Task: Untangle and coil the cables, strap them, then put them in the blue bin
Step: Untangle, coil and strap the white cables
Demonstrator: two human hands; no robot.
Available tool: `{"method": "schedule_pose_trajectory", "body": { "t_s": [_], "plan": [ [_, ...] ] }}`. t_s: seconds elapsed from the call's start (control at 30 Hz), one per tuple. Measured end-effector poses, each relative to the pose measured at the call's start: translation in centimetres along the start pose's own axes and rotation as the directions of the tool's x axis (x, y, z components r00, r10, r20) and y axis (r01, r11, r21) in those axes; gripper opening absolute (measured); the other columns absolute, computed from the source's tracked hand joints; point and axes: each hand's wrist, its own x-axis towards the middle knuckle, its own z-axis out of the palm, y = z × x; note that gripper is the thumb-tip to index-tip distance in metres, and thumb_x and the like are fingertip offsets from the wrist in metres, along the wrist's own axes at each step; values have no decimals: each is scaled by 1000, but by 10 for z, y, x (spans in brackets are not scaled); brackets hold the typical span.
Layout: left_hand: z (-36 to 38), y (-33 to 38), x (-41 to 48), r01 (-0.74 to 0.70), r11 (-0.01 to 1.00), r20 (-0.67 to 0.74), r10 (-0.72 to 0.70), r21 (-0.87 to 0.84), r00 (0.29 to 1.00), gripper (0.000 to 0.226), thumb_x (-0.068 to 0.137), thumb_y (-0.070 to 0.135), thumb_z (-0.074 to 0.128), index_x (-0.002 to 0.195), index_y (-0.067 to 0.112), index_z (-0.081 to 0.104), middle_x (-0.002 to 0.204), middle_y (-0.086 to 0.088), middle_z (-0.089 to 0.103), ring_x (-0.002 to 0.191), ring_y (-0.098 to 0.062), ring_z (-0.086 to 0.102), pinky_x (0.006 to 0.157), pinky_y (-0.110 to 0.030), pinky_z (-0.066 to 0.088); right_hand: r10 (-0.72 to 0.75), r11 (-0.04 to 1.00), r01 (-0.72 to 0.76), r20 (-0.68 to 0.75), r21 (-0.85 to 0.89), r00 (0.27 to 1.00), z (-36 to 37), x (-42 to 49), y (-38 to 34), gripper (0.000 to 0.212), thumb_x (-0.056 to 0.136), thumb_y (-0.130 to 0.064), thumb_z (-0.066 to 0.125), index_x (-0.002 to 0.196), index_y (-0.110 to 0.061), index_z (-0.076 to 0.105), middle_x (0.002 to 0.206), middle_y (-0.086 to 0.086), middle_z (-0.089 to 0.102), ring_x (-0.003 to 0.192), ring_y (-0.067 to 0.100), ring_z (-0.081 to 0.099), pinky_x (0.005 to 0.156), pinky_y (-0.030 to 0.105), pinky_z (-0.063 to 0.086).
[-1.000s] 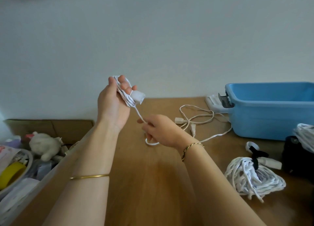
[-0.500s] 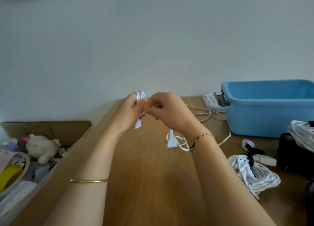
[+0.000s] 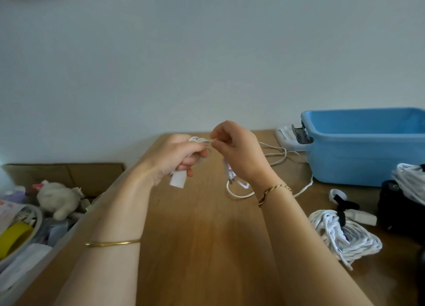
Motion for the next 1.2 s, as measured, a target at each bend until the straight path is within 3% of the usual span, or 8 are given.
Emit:
{"method": "schedule_pose_trajectory", "body": {
  "t_s": [0.17, 0.3, 0.4, 0.5, 0.67, 0.9, 1.03, 1.2],
  "plan": [
    [-10, 4, -2, 1, 951, -70, -24, -309, 997, 27, 93, 15, 49, 67, 9, 49, 38, 8, 25, 33, -8, 22, 44, -23, 39, 89, 995, -87, -31, 39, 996, 6, -4, 8, 10, 87, -8, 54, 81, -15, 58, 78, 1, 63, 77, 22, 61, 69, 31, 48],
    [-13, 3, -1, 70, 932, -31, -86, -355, 996, 29, 96, 17, 45, 67, 10, 46, 37, 9, 24, 32, -7, 21, 42, -21, 39, 209, 921, -182, -43, 346, 977, 8, -4, 1, 20, 96, -14, 43, 89, -16, 61, 86, 7, 64, 85, 31, 64, 67, 37, 51],
    [-10, 3, 0, 103, 923, -22, -120, -370, 993, 30, 95, 18, 46, 66, 11, 46, 37, 9, 24, 31, -6, 21, 41, -20, 39, 167, 903, -167, 35, 397, 985, 4, -4, -4, 29, 98, -32, 43, 114, -16, 61, 98, -1, 67, 88, 11, 64, 77, 27, 49],
    [-6, 7, 0, 121, 883, 49, -110, -453, 993, 31, 96, 20, 43, 65, 11, 45, 36, 10, 23, 30, -4, 21, 40, -19, 37, 72, 940, -127, 178, 315, 981, 9, -9, -8, 34, 100, -28, 40, 129, -18, 54, 99, -11, 64, 86, -4, 60, 75, 20, 49],
    [1, 15, -1, 158, 760, 119, -106, -630, 987, 32, 95, 22, 40, 65, 12, 45, 34, 12, 24, 27, -3, 22, 36, -18, 35, 112, 830, -218, 229, 513, 967, 4, -12, -19, 32, 103, -20, 34, 125, -18, 56, 113, 11, 63, 103, 24, 63, 85, 52, 53],
    [40, 28, 6, 241, 622, 203, -133, -745, 970, 33, 98, 25, 39, 67, 13, 42, 33, 12, 27, 26, -2, 26, 38, -12, 37, 96, 983, -96, 8, 154, 995, -25, -24, -26, 25, 98, -9, 41, 105, -1, 64, 97, 18, 67, 86, 26, 61, 80, 35, 46],
    [80, 32, 8, 300, 554, 296, -100, -776, 950, 30, 97, 26, 43, 71, 12, 46, 39, 7, 41, 33, -4, 39, 47, -16, 47, 115, 992, -117, -57, -39, 992, -57, -38, -16, 25, 98, -12, 42, 108, -3, 62, 96, 14, 68, 89, 27, 62, 83, 44, 47],
    [112, 36, 13, 298, 550, 262, -146, -780, 954, 20, 93, 17, 54, 78, 4, 52, 51, -2, 49, 36, -7, 44, 43, -20, 46, 199, 959, -216, -106, -183, 974, -83, -59, -4, 28, 100, -19, 39, 118, -11, 59, 103, 5, 67, 93, 17, 61, 77, 25, 45]
  ]
}}
